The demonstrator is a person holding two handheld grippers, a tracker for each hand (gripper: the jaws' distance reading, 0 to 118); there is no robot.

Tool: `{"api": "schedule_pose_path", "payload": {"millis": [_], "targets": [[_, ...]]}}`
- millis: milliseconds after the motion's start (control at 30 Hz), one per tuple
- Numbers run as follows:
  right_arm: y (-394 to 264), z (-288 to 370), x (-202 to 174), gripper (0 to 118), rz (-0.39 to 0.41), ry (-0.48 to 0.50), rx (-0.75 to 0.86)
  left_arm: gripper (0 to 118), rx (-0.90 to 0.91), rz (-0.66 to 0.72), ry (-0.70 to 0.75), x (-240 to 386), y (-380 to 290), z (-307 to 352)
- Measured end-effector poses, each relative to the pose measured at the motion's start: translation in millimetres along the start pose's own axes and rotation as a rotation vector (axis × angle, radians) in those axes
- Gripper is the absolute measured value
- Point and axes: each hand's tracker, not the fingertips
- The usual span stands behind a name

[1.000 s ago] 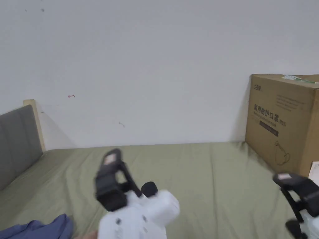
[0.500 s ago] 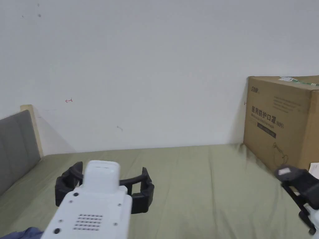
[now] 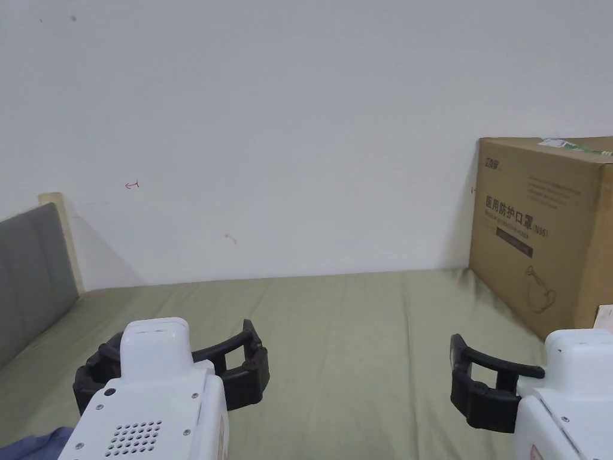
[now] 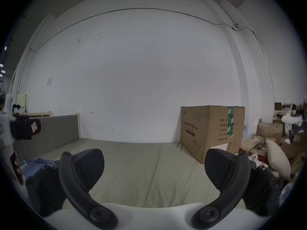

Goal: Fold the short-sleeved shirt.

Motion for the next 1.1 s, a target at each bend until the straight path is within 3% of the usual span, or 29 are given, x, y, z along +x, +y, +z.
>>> {"api": "schedule_pose_path", "payload": {"millis": [167, 700, 900, 1100], "targets": [[5, -3, 4, 118, -0.045, 0.007, -0.017, 118, -0.004, -0.019, -0.021, -3, 2, 1], [9, 3, -5, 118, -0.017, 0.038, 0.004, 118, -0.017, 0.004, -0.045, -5, 12, 3], [11, 5, 0, 118, -0.074, 0.068, 0.029, 118, -0.021, 0.005, -0.070, -5, 10, 4], [14, 4, -1, 118, -0.073, 0.048, 0.011, 118, -0.017, 0.002, -0.069, -3, 9, 3]]}}
